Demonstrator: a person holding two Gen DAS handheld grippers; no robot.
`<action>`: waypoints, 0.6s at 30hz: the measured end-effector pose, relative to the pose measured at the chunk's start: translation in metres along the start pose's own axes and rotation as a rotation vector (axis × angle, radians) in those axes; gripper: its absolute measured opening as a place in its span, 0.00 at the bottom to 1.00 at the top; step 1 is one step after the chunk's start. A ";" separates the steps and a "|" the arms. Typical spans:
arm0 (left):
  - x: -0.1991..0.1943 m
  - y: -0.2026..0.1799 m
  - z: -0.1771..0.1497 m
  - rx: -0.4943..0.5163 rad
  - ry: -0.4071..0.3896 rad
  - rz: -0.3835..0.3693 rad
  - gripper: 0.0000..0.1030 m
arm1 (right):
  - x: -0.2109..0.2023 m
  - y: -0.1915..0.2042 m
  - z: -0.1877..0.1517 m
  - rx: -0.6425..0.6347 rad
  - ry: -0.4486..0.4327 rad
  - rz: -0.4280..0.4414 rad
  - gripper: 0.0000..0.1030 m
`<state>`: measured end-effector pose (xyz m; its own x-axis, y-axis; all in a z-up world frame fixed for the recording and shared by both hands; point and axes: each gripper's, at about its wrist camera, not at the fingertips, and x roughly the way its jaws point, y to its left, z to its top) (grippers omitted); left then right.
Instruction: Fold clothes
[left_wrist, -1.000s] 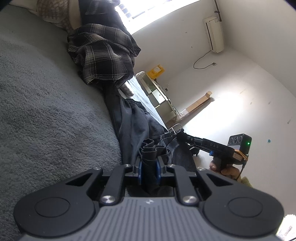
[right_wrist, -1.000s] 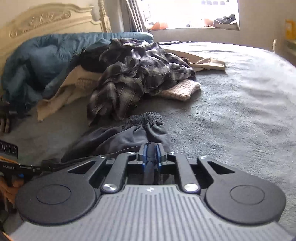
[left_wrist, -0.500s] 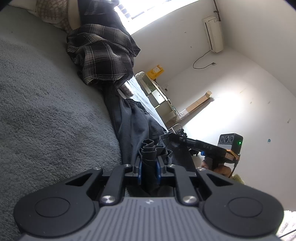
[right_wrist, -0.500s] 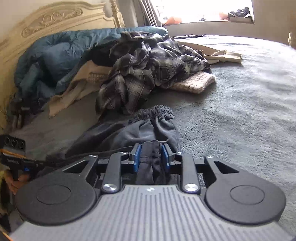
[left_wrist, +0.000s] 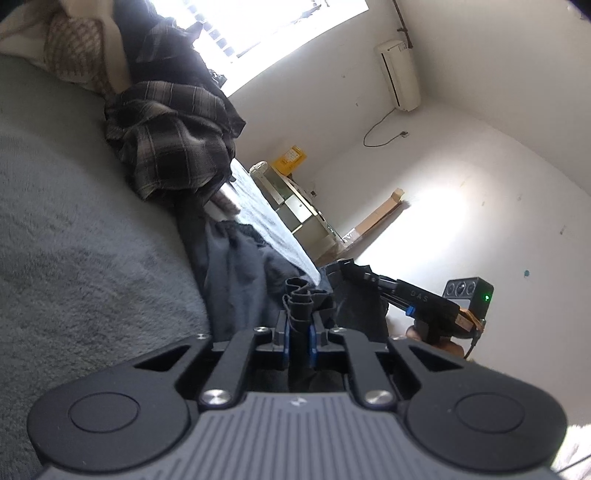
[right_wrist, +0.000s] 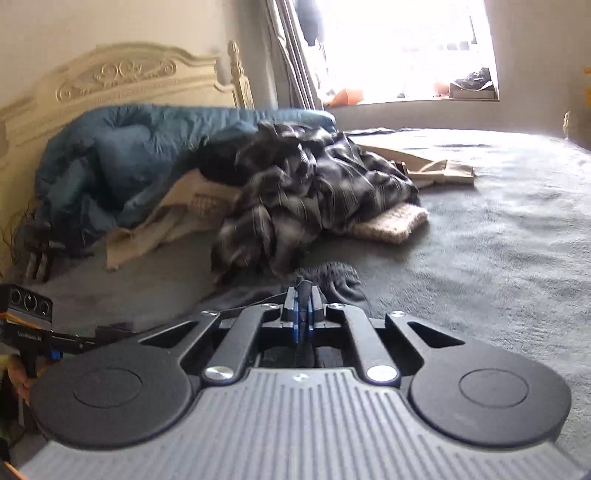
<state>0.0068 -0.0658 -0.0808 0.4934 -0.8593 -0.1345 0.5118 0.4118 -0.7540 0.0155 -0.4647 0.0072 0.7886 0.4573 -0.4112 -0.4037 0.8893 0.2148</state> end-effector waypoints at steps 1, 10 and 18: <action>-0.001 -0.003 0.002 -0.005 -0.005 0.000 0.09 | -0.002 0.001 0.002 0.002 -0.011 -0.001 0.03; 0.012 0.010 0.049 -0.129 0.007 0.038 0.08 | 0.020 -0.004 0.029 0.009 -0.043 -0.020 0.03; 0.053 0.055 0.094 -0.203 0.076 0.117 0.07 | 0.070 -0.030 0.041 0.060 0.008 -0.069 0.03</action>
<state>0.1271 -0.0599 -0.0686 0.4832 -0.8326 -0.2708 0.2986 0.4474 -0.8430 0.1022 -0.4595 0.0078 0.8098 0.3955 -0.4334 -0.3203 0.9169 0.2383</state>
